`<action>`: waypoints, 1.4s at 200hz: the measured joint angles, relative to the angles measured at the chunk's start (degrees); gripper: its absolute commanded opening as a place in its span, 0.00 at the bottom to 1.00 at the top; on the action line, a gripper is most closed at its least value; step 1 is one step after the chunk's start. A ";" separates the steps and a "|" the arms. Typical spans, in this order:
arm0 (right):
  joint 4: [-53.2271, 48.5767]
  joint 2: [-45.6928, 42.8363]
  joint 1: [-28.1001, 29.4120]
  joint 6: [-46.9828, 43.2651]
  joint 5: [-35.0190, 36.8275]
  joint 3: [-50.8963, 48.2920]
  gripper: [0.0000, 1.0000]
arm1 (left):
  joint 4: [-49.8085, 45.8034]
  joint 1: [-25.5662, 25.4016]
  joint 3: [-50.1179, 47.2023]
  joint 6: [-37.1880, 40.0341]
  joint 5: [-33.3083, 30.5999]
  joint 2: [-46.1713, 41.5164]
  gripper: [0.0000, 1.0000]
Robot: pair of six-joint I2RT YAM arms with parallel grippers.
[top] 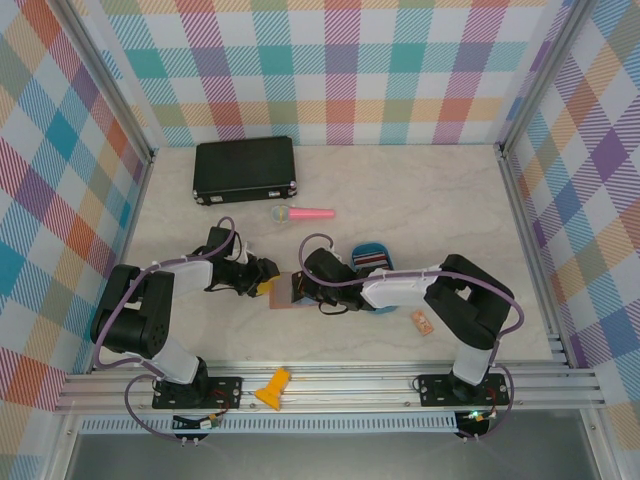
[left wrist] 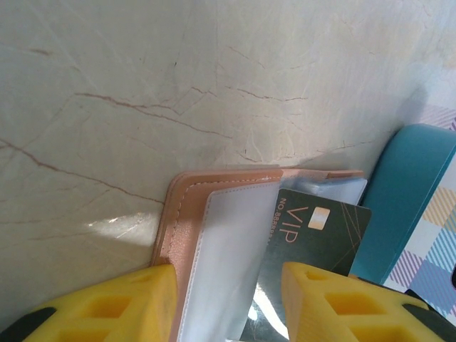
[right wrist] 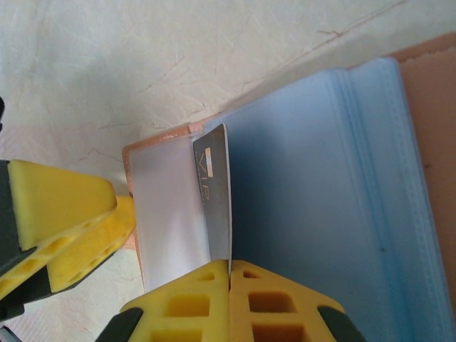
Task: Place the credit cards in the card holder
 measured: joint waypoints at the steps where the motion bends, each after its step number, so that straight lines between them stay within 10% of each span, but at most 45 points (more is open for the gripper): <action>1: -0.02 0.00 0.02 0.02 0.00 0.02 0.00 | 0.00 0.00 0.02 0.00 0.00 0.00 0.45; 280: -9.99 1.60 -0.35 1.03 -3.65 4.94 0.00 | -0.24 0.00 0.22 0.63 -0.15 0.22 0.44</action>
